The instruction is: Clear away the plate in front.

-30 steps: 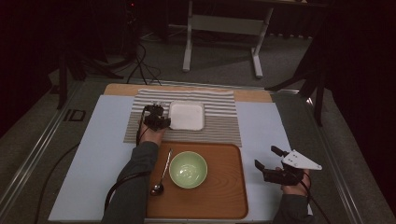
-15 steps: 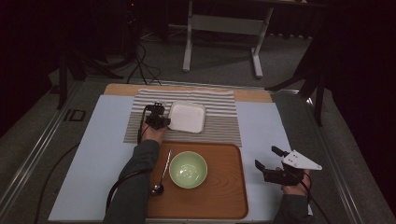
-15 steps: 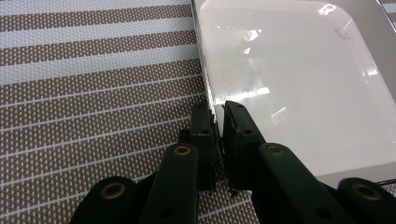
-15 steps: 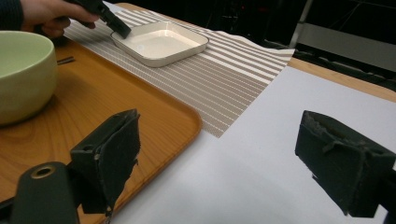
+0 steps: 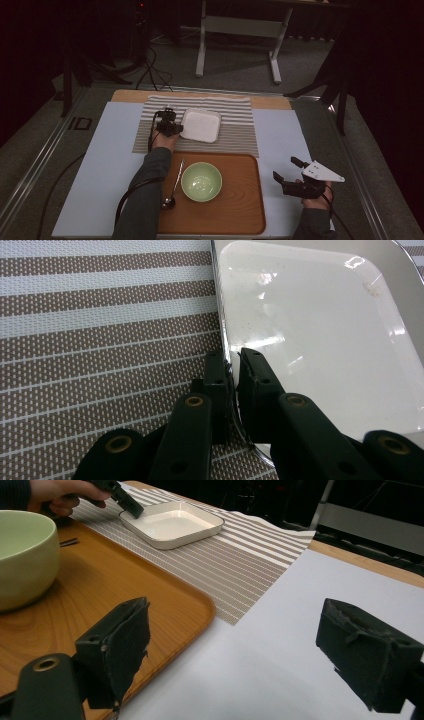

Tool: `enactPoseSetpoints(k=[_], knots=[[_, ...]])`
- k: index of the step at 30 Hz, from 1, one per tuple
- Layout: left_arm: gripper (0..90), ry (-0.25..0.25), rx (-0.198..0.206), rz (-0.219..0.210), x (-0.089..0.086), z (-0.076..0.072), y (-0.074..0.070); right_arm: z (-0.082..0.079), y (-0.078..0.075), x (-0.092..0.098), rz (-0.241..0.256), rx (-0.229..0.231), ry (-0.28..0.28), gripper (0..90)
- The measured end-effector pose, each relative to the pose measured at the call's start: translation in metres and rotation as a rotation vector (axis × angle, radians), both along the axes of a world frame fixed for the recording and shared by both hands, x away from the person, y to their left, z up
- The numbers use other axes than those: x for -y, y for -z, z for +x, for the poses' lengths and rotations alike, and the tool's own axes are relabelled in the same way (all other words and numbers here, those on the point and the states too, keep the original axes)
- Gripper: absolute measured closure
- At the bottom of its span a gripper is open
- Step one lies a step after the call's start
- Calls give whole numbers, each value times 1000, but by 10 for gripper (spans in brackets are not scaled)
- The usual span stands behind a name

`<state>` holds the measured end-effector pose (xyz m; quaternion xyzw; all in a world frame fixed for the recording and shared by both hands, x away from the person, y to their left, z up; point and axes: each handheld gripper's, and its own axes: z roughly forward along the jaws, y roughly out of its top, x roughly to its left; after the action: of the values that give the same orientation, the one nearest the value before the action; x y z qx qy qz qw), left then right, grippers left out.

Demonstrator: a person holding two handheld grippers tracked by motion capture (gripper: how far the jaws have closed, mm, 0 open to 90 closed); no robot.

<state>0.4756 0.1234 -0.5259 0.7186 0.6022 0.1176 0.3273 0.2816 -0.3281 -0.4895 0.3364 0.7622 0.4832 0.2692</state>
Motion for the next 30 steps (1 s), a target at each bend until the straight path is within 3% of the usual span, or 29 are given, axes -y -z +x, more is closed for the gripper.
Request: enactPoseSetpoints(k=[2,10,21,30], knots=[[851,-2,-11,-3,0,1,-1,0,0,0,0,0,1,135],[888,-43,-35,-108,-5,1,-2,-1,0,1,4,2,5,135],[892,-2,9,-90,-2,-2,-23,-1,-1,3,10,5,11,135],[891,74,58,-96,1,-7,-48,-1,-1,3,13,7,11,135]])
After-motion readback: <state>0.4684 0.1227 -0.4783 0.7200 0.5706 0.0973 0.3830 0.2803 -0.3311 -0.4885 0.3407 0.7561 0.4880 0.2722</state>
